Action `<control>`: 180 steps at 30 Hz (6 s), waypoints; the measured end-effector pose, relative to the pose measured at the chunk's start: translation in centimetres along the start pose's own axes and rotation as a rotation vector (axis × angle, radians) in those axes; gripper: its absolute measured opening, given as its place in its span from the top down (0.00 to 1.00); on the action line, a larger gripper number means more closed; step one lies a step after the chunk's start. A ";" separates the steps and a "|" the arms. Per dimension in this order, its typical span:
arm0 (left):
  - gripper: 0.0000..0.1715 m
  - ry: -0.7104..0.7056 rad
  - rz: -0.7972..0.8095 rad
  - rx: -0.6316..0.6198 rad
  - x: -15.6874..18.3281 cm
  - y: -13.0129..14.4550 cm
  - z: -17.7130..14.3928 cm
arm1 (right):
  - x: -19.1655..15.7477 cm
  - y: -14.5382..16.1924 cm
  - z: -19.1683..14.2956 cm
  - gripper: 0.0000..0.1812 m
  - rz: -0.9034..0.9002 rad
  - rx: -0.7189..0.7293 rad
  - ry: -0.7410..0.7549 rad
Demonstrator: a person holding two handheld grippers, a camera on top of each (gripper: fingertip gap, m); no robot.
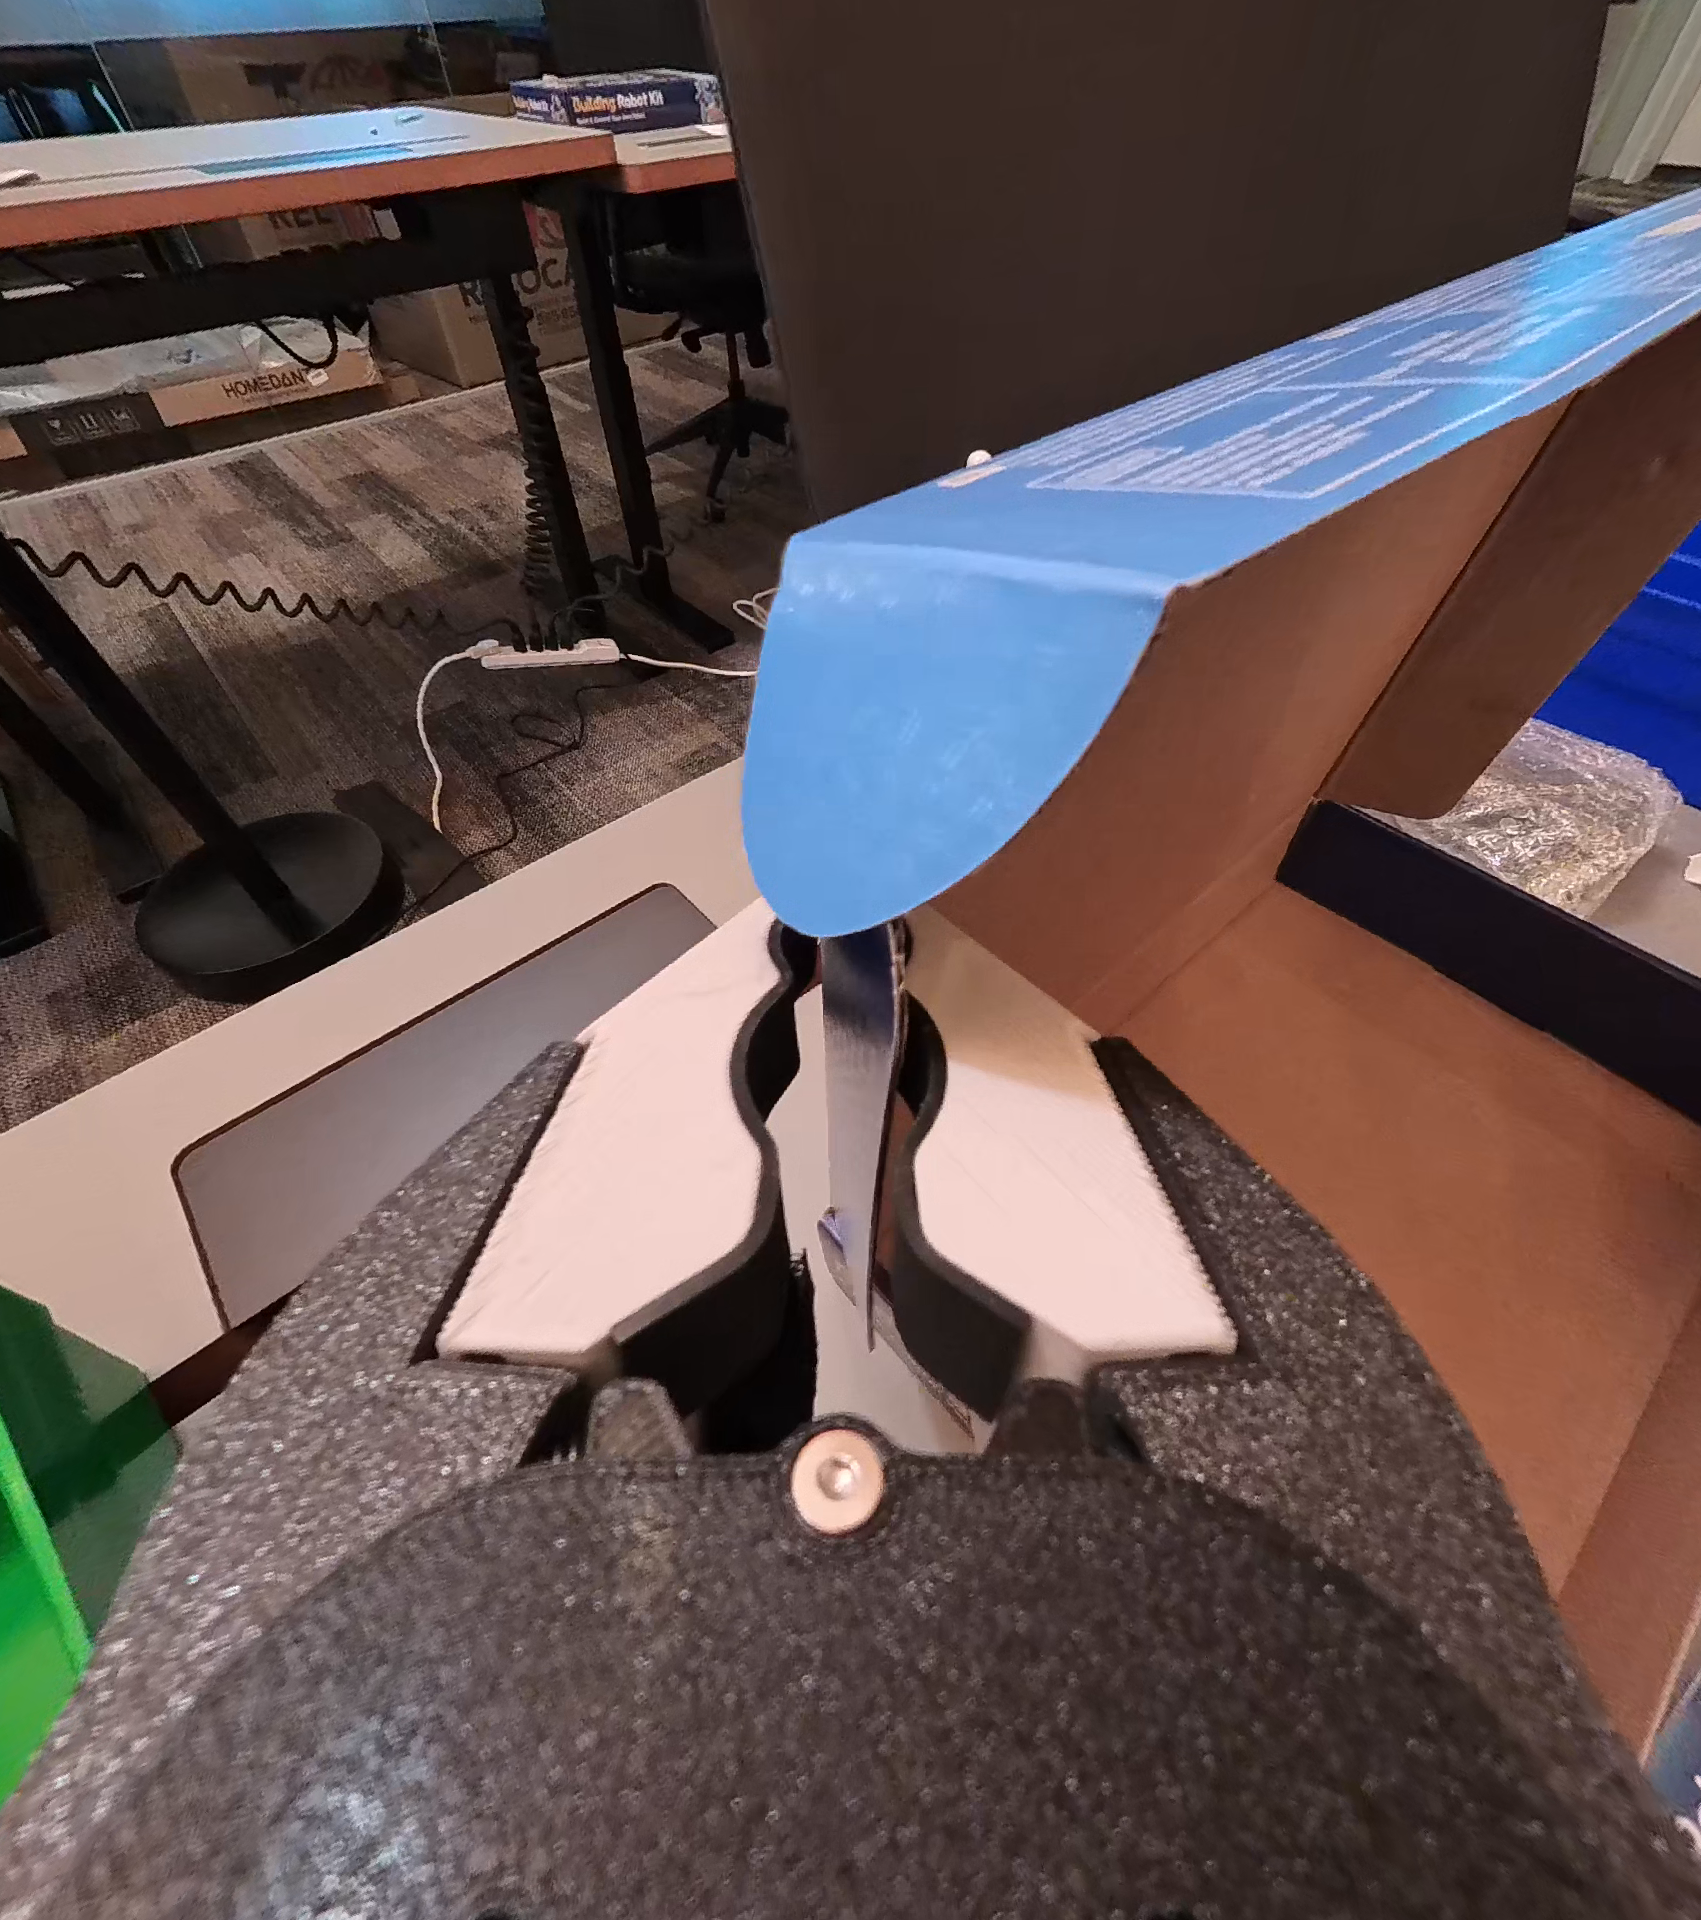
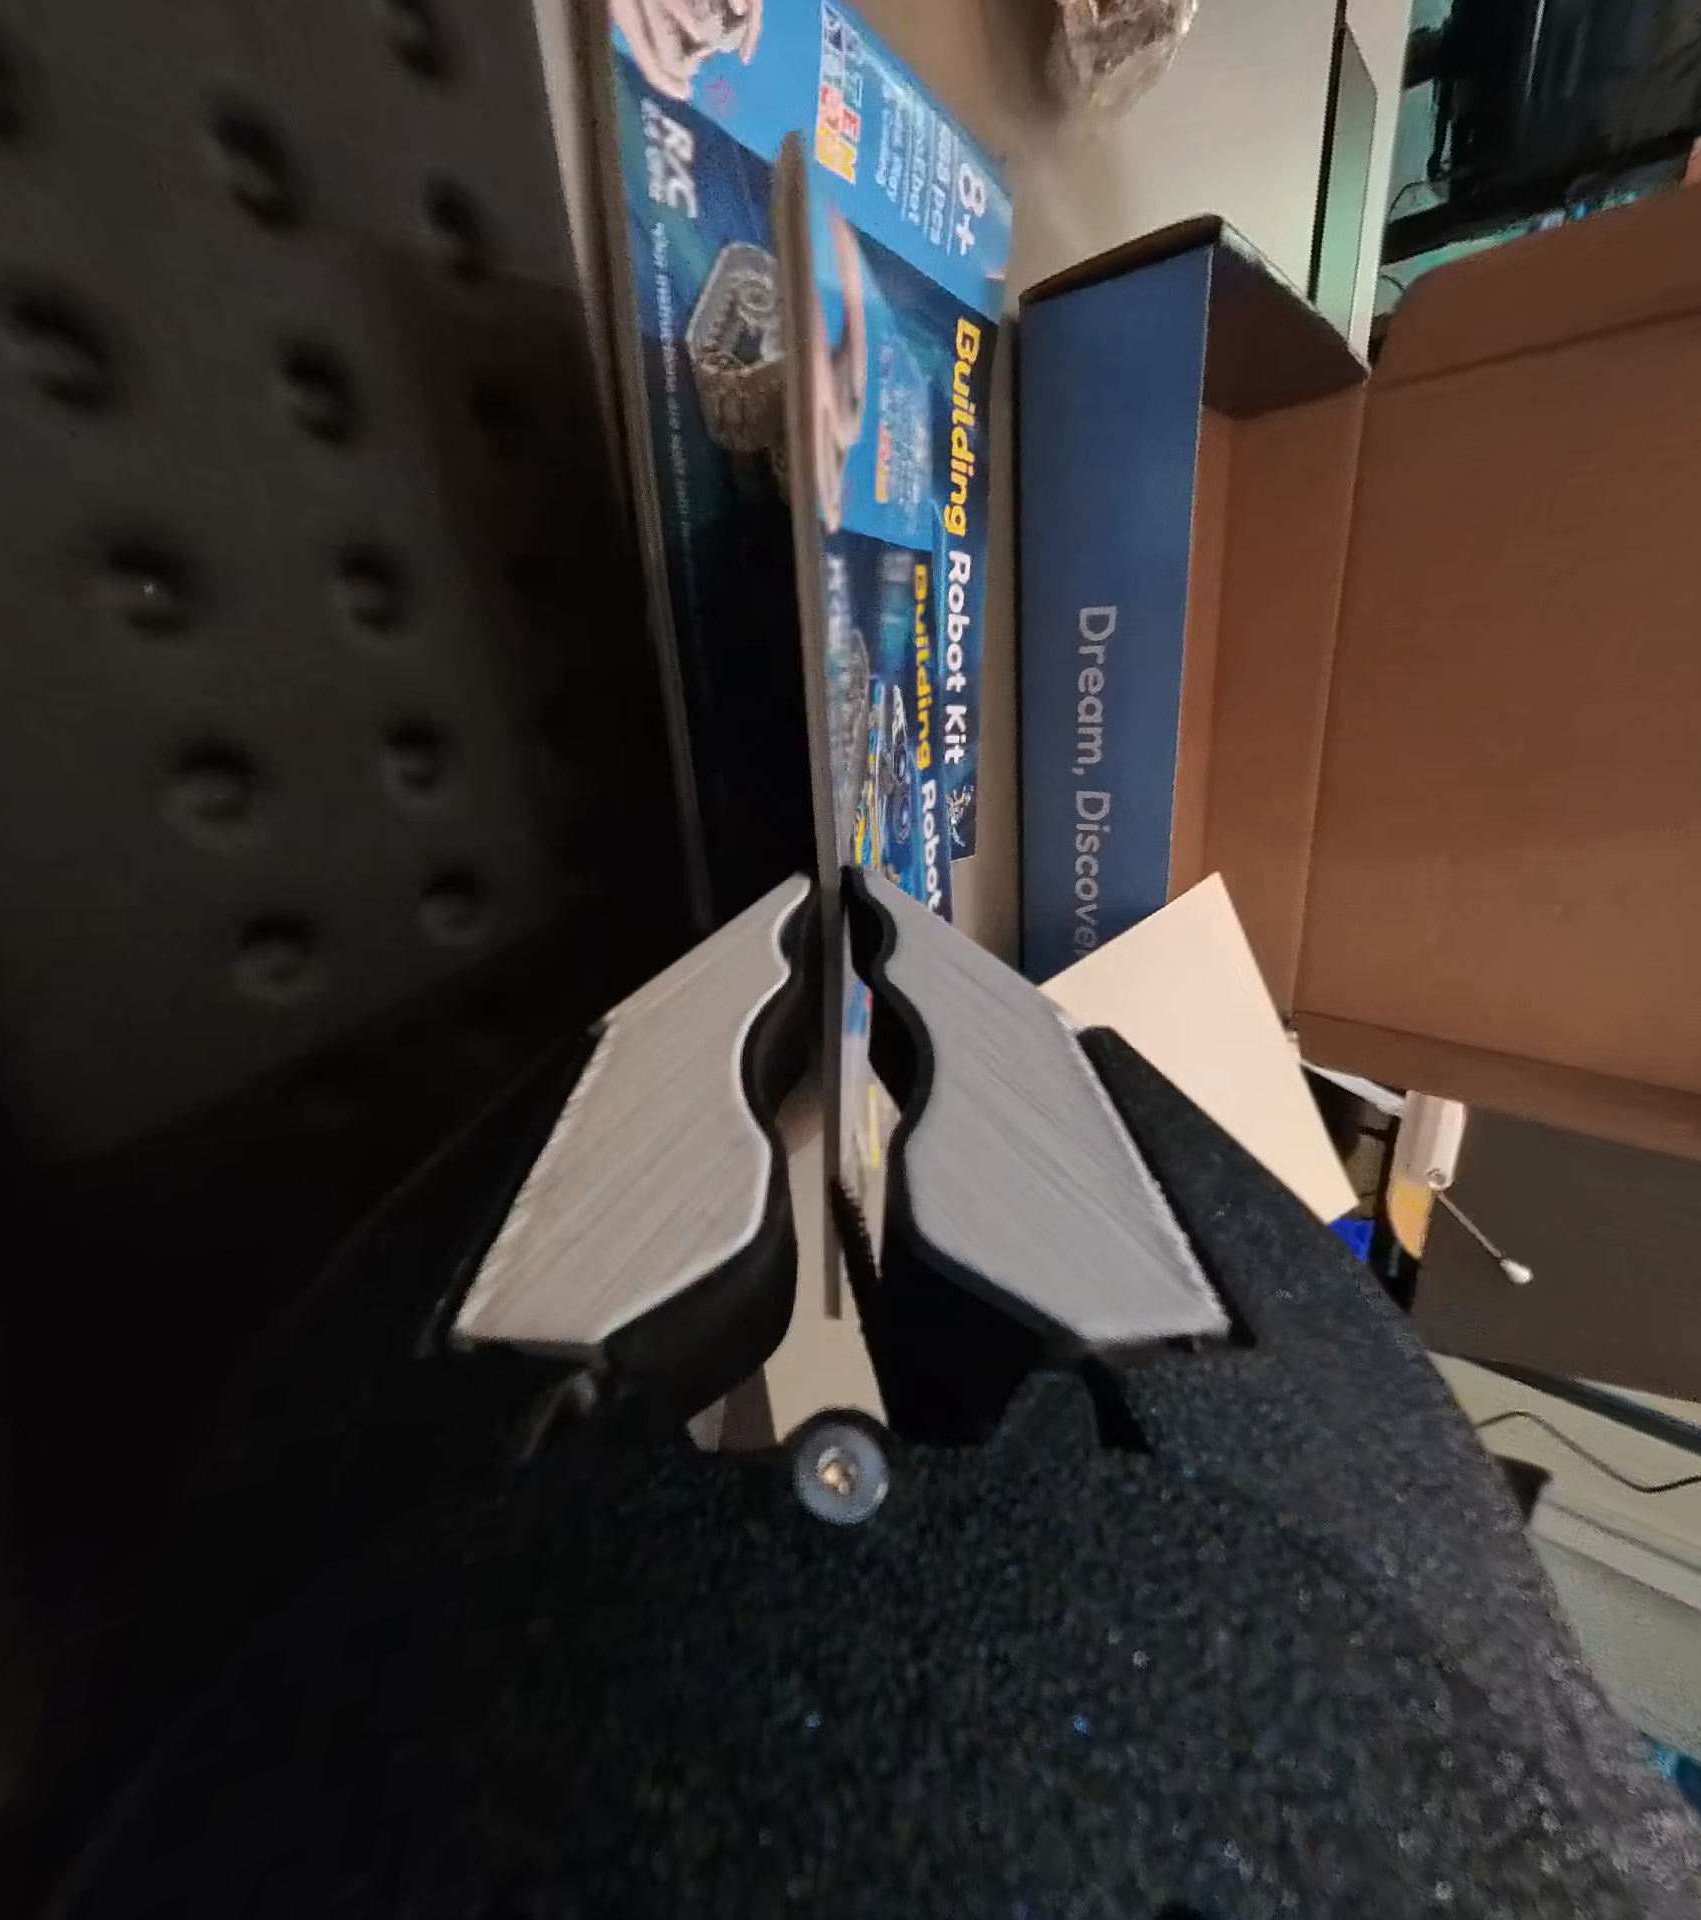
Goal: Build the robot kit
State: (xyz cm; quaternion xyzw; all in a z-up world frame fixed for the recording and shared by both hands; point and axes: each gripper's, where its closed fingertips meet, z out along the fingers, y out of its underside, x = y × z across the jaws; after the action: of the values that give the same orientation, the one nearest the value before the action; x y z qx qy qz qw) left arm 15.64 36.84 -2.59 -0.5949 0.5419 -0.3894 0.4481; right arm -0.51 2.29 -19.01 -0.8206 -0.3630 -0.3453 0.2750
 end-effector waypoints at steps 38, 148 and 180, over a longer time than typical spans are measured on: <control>0.96 0.021 -0.001 0.002 0.2 -0.1 -0.2 | -1.8 0.2 1.5 0.98 0.003 -0.015 -0.023; 0.96 0.044 0.003 -0.007 0.3 0.1 -0.3 | -3.7 -0.1 -8.0 0.98 0.142 0.117 -0.440; 0.96 0.051 0.007 -0.015 0.3 0.1 -0.4 | -7.3 0.4 -6.7 0.76 0.164 0.113 -0.442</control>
State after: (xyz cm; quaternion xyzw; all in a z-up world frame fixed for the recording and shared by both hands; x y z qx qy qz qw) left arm 15.27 36.46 -2.59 -0.5861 0.5582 -0.3987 0.4312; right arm -6.26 -5.60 -20.56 -0.8863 -0.3651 -0.1132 0.2614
